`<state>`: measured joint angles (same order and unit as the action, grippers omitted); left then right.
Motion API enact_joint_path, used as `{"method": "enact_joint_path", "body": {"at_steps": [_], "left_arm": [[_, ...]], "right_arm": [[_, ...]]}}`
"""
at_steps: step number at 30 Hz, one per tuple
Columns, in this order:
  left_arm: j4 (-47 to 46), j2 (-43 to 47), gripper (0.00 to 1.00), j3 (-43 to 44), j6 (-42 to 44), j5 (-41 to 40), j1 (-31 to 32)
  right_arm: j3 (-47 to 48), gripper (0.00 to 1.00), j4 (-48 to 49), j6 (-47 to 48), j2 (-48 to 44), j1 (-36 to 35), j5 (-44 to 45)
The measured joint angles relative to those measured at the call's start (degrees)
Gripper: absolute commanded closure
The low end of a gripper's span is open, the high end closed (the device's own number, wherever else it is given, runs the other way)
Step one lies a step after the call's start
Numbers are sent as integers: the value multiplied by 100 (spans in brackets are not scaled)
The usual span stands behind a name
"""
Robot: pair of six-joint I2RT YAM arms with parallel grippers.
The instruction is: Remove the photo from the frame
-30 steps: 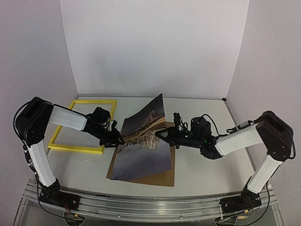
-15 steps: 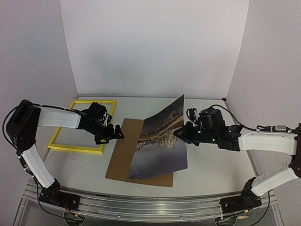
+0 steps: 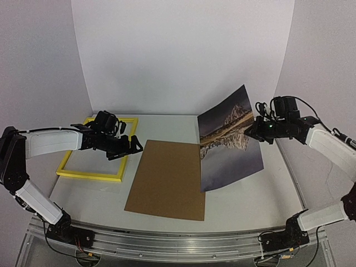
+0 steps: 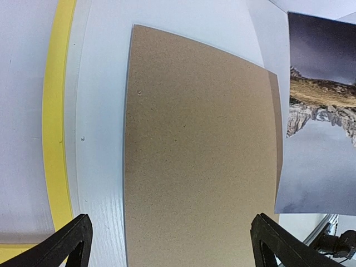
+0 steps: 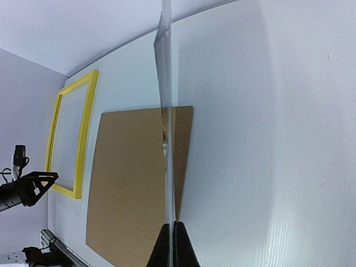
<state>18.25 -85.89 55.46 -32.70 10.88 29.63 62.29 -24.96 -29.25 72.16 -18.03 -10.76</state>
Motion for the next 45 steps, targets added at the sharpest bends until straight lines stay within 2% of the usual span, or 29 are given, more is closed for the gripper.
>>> {"method": "enact_joint_path", "body": {"at_steps": [6,9,15,16,22,25,27,28,30,31,37,39,45], "left_arm": [[-41,-123,0,0,122,223,0],[-51,-291,0,0,176,273,0],[-60,-469,0,0,346,352,0],[-61,-484,0,2,369,368,0],[-53,-583,0,11,439,393,0],[-12,-592,0,77,442,348,0],[1,-592,0,150,443,305,0],[8,-590,0,181,443,286,0],[47,-587,0,243,440,235,0],[59,-581,0,261,437,212,0],[285,-283,0,268,348,-122,0],[343,-39,0,264,270,-310,0],[647,982,0,241,18,-1090,0]], "right_arm": [[-215,100,-492,903,660,1979,-1364],[-152,100,-637,1599,1355,2882,-1924],[438,100,-1191,2744,3195,3719,-2663],[544,98,-1263,2864,3433,3760,-2672],[874,62,-1579,3128,3873,3728,-2118],[981,52,-1623,3065,3825,3726,-1542],[983,42,-1688,2880,3620,3723,-1149],[983,34,-1713,2809,3442,3723,-945],[983,13,-1741,2624,2905,3714,-526],[983,10,-1750,2496,2562,3688,-314],[748,6,-1641,1725,-75,3059,544],[405,5,-1611,1439,-928,2860,560],[-1206,3,-1667,622,-3268,2856,448]]}}
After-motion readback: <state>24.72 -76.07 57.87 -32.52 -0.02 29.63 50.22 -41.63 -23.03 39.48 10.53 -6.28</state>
